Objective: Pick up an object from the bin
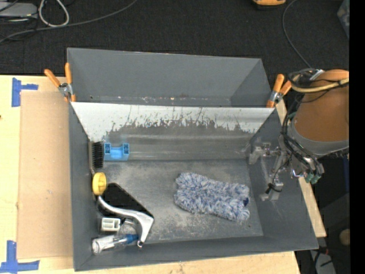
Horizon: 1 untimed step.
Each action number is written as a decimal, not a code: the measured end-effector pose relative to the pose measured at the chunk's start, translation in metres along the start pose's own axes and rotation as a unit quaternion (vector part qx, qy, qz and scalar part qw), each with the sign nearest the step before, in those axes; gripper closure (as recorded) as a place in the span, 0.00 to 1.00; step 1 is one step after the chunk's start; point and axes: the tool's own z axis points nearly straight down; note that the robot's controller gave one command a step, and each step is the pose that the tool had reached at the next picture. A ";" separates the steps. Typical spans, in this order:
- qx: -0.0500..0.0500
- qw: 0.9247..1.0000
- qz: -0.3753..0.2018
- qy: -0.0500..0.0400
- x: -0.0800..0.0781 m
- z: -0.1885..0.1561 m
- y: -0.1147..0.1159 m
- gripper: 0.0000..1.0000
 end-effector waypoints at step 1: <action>0.000 1.000 0.000 0.000 0.000 0.000 0.000 0.00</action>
Offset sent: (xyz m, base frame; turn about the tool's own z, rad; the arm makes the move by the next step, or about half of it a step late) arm -0.0668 0.0484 -0.0187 -0.0471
